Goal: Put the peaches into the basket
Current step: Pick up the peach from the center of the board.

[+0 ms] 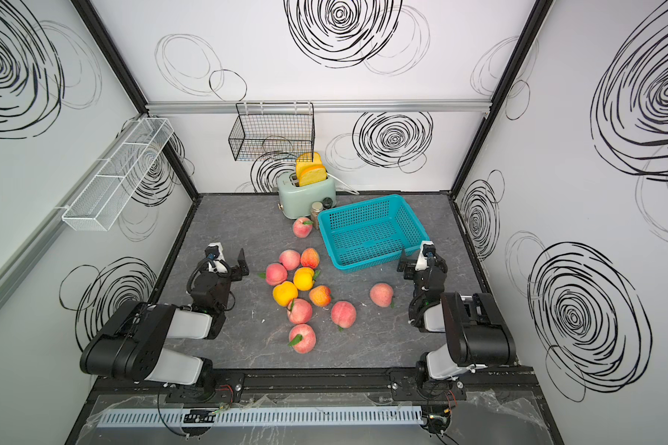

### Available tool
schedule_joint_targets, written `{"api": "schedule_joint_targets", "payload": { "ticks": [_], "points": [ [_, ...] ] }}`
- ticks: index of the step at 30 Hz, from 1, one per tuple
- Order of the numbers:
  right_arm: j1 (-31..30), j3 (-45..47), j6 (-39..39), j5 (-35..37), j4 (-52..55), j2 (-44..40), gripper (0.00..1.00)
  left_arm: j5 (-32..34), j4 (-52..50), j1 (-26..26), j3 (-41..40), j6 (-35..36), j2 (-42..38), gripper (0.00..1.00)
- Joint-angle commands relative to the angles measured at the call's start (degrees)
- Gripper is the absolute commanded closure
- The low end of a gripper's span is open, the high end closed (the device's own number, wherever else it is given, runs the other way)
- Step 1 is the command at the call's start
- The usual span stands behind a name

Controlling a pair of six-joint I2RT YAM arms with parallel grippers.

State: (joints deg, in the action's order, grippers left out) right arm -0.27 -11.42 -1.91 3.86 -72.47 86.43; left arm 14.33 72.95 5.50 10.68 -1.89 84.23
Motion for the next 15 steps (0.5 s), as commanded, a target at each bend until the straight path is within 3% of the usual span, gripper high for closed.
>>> {"api": "schedule_joint_targets", "payload": {
  "ticks": [1,15],
  "points": [
    [0.1,-0.2,0.9,-0.3,-0.3,0.3,0.01,-0.5,2.4,-0.5,0.3,0.5,-0.2,0.02],
    [-0.2,-0.7,1.7,-1.1,1.3,-0.6,0.01,-0.1,1.4,0.0,0.7,0.9,-0.8,0.02]
  ]
}}
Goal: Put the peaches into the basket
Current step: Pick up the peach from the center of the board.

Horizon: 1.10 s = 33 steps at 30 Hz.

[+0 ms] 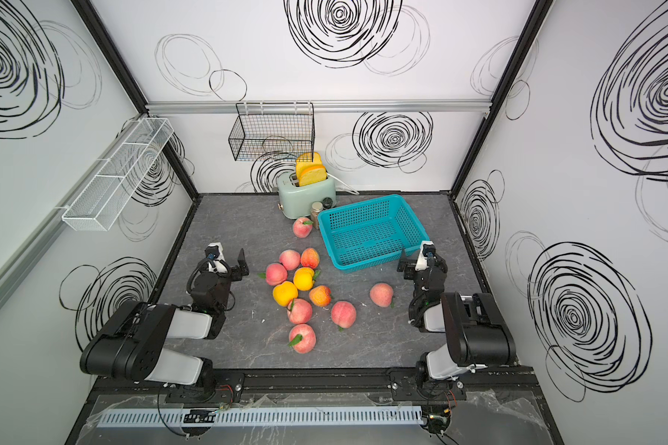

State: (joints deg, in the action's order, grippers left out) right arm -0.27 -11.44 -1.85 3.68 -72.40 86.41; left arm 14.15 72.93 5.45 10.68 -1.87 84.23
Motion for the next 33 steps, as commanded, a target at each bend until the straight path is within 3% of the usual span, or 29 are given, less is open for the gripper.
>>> {"api": "schedule_joint_targets", "payload": {
  "ticks": [1,5,8,16,20,24,30,33],
  "points": [
    [-0.3,-0.6,1.9,-1.2,1.3,-0.7,0.01,-0.1,0.5,0.1,1.0,1.1,-1.3,0.02],
    [-0.7,-0.1,2.2,-1.0,1.7,-2.4,0.01,-0.4,-10.1,0.4,5.1,1.5,-4.9,0.02],
    [-2.2,-2.3,3.1,1.2,10.1,-6.9,0.01,-0.8,-15.5,1.5,6.6,2.2,-7.1,0.02],
    [-5.5,-8.0,0.0,3.6,30.1,-15.2,0.01,6.7,-26.4,8.2,8.0,1.6,-15.4,0.02],
    [-7.2,-10.9,-0.5,1.3,39.0,-18.7,0.01,12.4,-38.6,12.5,12.1,-0.3,-22.8,0.02],
    [-10.4,-12.7,-0.6,0.7,46.7,-24.7,0.01,18.1,-54.3,16.8,18.3,-6.6,-30.1,0.02],
    [-13.7,-18.7,-4.8,1.2,62.0,-32.1,0.01,15.5,-69.6,19.9,24.8,-14.8,-34.9,0.02],
    [-14.2,-21.2,-6.0,-1.1,68.1,-33.9,0.01,11.1,-75.0,21.0,26.7,-17.5,-35.4,0.02]
  ]
}}
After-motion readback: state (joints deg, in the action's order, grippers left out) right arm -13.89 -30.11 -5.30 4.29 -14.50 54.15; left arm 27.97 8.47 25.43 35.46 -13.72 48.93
